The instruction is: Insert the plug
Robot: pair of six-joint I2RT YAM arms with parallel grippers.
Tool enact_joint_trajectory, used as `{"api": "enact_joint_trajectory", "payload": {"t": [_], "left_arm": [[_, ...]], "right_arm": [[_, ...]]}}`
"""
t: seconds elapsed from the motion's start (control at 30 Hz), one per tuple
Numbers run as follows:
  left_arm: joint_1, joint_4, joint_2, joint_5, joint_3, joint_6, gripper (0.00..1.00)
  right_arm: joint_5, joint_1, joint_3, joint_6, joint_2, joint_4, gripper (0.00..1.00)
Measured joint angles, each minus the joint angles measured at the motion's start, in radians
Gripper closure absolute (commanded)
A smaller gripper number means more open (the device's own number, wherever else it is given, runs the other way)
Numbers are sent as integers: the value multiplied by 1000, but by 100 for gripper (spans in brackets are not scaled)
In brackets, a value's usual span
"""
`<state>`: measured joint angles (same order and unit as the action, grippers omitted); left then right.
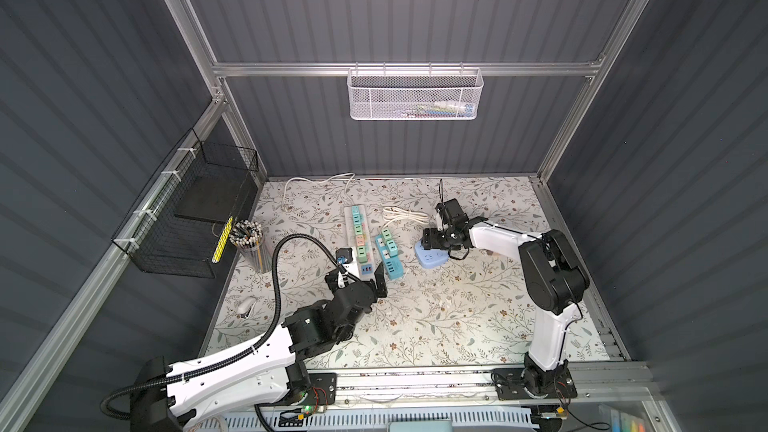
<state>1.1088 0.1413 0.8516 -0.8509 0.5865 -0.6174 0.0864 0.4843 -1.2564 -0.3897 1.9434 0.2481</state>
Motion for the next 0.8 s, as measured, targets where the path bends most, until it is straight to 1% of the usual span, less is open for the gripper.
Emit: {"api": "enact_joint_trajectory", "payload": {"t": [0.1, 0.27, 0.37, 0.47, 0.53, 0.6, 0.73, 0.77, 0.8], "left_arm": [[0, 1, -12, 0, 0, -11, 0], [0, 6, -27, 0, 0, -22, 0], [0, 13, -28, 0, 0, -22, 0], [0, 15, -27, 0, 0, -22, 0], [0, 15, -26, 0, 0, -22, 0], [0, 15, -23, 1, 0, -22, 0], [-2, 14, -12, 8, 0, -22, 0], [-3, 14, -9, 10, 0, -22, 0], [-3, 14, -7, 12, 0, -21, 0]], "right_arm": [[-1, 16, 6, -2, -6, 0, 18], [-21, 18, 6, 3, -43, 38, 13], [-57, 10, 11, 6, -139, 74, 15], [-97, -25, 18, 0, -259, 84, 16], [-127, -83, 32, -8, -332, 84, 17], [-143, -153, 39, -13, -362, 98, 18], [-141, -322, 49, -10, -327, 140, 23], [-136, -351, 52, -6, -311, 150, 24], [-128, -382, 55, 3, -288, 164, 27]]}}
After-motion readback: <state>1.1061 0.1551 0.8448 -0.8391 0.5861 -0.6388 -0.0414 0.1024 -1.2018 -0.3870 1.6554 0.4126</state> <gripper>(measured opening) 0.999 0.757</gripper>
